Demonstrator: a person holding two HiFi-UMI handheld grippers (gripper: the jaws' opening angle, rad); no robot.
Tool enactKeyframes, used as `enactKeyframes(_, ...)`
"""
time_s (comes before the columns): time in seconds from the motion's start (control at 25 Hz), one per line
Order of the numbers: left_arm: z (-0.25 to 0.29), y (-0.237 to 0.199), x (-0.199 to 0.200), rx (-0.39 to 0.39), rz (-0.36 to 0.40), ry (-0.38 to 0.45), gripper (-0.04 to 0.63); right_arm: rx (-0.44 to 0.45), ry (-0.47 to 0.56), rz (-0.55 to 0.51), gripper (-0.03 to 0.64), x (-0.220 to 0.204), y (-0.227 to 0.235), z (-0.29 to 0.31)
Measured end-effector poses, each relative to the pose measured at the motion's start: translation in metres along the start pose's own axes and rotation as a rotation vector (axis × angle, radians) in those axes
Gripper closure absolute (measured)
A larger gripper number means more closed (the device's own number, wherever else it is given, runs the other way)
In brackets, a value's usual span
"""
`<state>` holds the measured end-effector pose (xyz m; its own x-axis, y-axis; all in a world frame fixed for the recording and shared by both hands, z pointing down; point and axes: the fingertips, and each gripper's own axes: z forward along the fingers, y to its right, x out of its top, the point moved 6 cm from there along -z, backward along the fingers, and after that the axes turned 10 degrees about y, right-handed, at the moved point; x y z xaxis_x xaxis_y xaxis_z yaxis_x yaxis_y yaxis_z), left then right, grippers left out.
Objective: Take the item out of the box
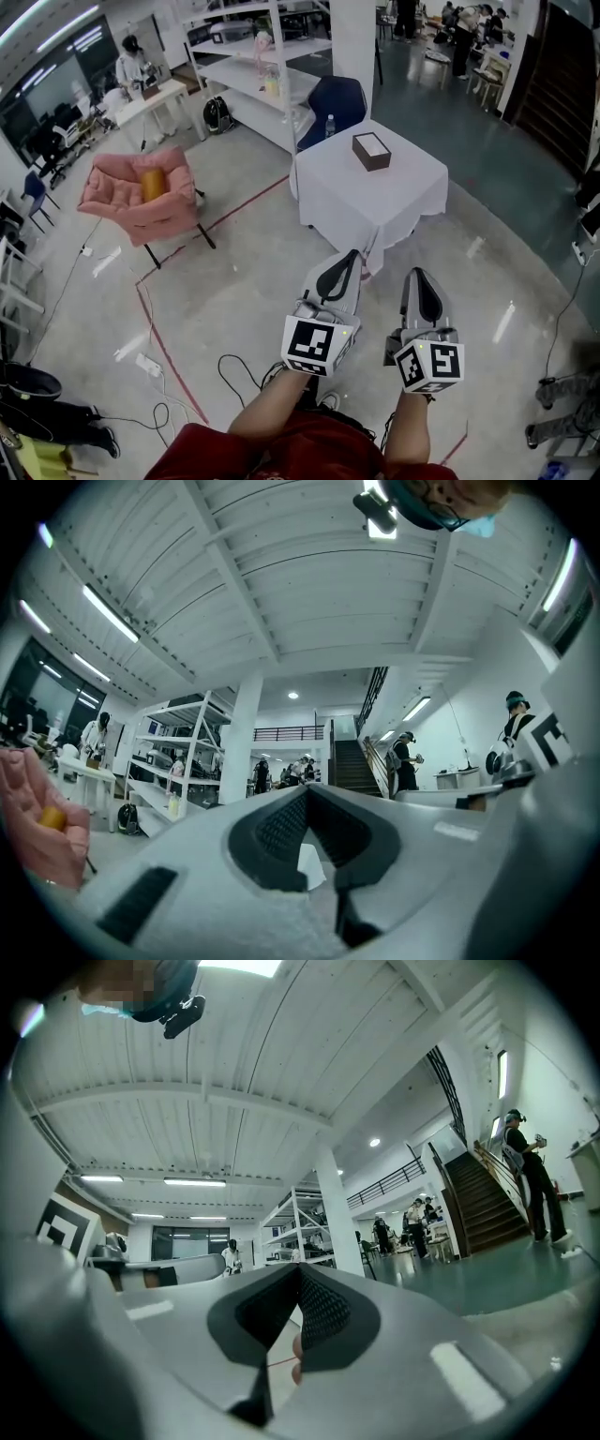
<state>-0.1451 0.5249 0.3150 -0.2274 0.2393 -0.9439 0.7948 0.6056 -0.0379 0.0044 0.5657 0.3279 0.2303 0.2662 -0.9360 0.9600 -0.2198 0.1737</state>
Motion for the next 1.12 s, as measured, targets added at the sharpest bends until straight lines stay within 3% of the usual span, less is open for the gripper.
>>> enactKeyframes(0.56,0.04,-0.027,-0.022,0.017,-0.03,0.017,0.598,0.005,-0.008,-0.019,0.617,-0.016,0.02,0.045)
enactKeyframes(1.12,0.133,-0.123,-0.059,0.006,-0.04,0.0,0.597,-0.005,-0.026,-0.048,0.617,-0.056,0.033,0.177)
